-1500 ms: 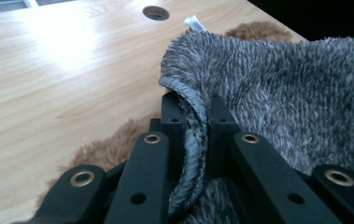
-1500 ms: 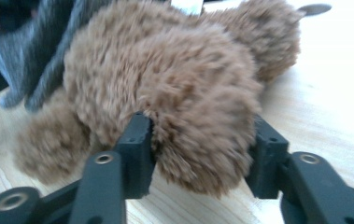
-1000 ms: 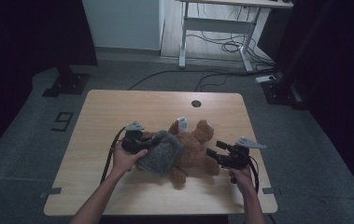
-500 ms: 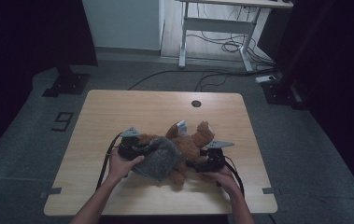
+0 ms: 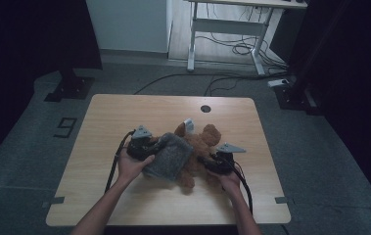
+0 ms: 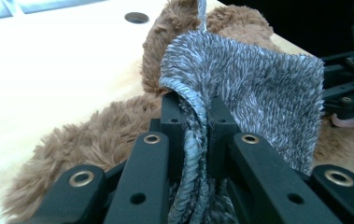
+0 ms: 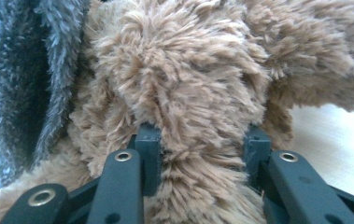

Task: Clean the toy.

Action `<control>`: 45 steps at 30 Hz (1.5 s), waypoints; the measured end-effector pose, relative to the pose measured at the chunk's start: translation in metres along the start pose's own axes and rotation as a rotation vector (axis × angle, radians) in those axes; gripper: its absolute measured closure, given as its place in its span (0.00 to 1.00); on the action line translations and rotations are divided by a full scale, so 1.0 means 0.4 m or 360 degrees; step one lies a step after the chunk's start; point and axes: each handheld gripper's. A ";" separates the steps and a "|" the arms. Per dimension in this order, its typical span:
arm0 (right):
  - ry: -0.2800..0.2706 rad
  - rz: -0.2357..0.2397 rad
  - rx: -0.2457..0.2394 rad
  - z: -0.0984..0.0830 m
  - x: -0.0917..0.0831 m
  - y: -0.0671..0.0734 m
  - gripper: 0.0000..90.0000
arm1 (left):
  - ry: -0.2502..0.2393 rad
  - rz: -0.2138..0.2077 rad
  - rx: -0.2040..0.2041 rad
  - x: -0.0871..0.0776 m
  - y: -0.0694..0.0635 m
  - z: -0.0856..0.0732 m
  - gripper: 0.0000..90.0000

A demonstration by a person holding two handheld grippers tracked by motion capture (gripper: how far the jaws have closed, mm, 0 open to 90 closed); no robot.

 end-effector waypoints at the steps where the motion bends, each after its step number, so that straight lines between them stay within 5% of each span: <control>1: -0.0010 -0.0037 -0.0001 0.004 0.005 -0.003 0.69 | -0.0004 0.0018 0.0003 0.011 0.003 0.007 0.89; 4: -0.0041 -0.0086 0.0014 0.007 0.017 -0.022 0.69 | -0.0022 0.0033 -0.0026 0.033 0.002 0.027 0.90; 6: -0.0041 -0.0050 0.0020 0.006 0.012 -0.032 0.68 | -0.0032 0.0014 -0.0014 0.038 -0.013 0.045 0.90; 15: -0.0032 0.0007 -0.0047 -0.012 -0.013 -0.012 0.65 | -0.0049 -0.0111 0.0026 0.104 -0.123 0.106 0.89; 17: -0.0031 0.0005 -0.0073 -0.015 -0.017 -0.006 0.64 | 0.0016 -0.0118 0.0048 0.161 -0.176 0.104 0.89; 21: -0.0017 -0.0004 -0.0091 -0.018 -0.022 -0.001 0.64 | 0.0085 -0.0099 0.0062 0.213 -0.204 0.079 0.89; 26: -0.0014 0.0007 -0.0053 -0.029 -0.028 -0.011 0.63 | 0.0059 -0.0053 0.0062 0.214 -0.187 0.041 0.89; 30: -0.0011 0.0002 -0.0044 -0.029 -0.029 -0.010 0.63 | 0.0104 0.0063 0.0131 0.181 -0.155 0.020 0.89; 33: -0.0014 0.0003 -0.0024 -0.029 -0.031 -0.009 0.63 | 0.0135 0.0175 0.0180 0.130 -0.097 -0.009 0.89; 39: -0.0011 0.0027 -0.0021 -0.029 -0.030 -0.007 0.63 | 0.0039 0.0152 0.0120 0.052 -0.052 -0.011 0.89; 43: -0.0015 0.0027 0.0010 -0.030 -0.033 -0.013 0.63 | -0.0026 0.0243 0.0166 0.005 -0.033 -0.001 0.89; 45: -0.0020 0.0027 0.0019 -0.031 -0.032 -0.014 0.63 | 0.0003 0.0295 0.0122 -0.019 0.010 -0.010 0.90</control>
Point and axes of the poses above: each handheld gripper's, and its own axes: x roughly forward along the jaws, z roughly out of its top, y roughly to its left, and after that the axes turned 14 degrees about -y, right-handed
